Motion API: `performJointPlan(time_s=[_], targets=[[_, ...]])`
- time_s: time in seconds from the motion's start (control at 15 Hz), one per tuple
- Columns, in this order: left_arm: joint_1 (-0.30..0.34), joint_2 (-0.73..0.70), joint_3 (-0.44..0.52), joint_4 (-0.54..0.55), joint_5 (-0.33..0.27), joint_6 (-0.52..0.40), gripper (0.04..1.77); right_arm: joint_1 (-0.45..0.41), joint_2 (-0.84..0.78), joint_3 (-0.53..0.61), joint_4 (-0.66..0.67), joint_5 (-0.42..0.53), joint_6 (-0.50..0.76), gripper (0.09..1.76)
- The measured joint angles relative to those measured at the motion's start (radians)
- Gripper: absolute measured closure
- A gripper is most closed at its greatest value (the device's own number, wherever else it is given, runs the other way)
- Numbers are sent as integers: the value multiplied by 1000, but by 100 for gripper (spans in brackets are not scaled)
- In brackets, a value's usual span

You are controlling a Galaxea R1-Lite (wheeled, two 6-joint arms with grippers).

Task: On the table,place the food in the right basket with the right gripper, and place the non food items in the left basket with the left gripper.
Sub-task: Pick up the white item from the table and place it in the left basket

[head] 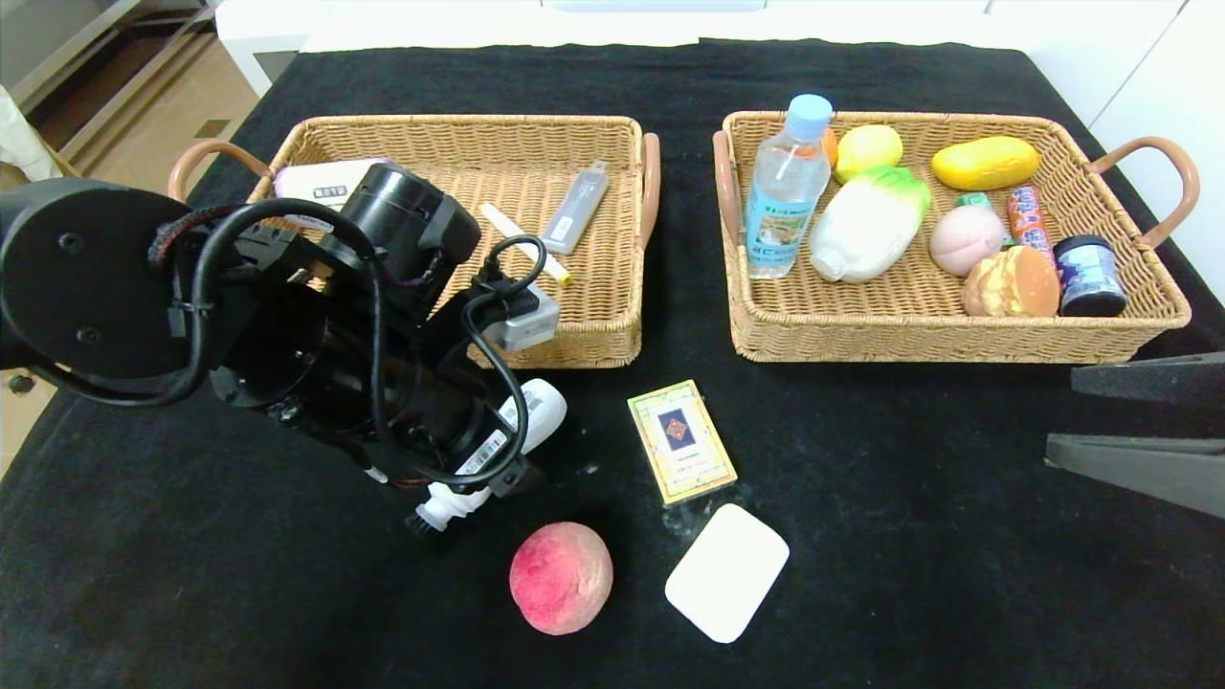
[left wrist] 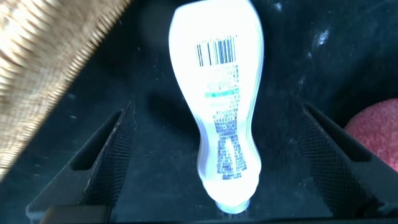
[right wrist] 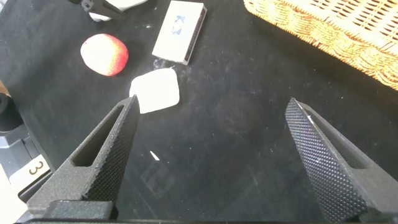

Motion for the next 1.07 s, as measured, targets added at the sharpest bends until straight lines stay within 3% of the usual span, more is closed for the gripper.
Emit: performJointPlan(time_s=[0.47, 0.6, 0.8, 1.0, 1.07], targets=[[0, 21, 0, 3, 0, -3, 9, 0, 0, 3, 0, 0, -1, 14], [0, 22, 1, 4, 0, -3, 47, 0, 0, 3, 0, 0, 0, 14], [0, 22, 1, 4, 1, -3, 87, 0, 0, 4, 0, 0, 0, 14], [0, 21, 4, 4, 0, -3, 115, 0, 1, 6, 0, 0, 0, 14], [0, 20, 5, 4, 0, -3, 115, 0, 1, 6, 0, 0, 0, 14]])
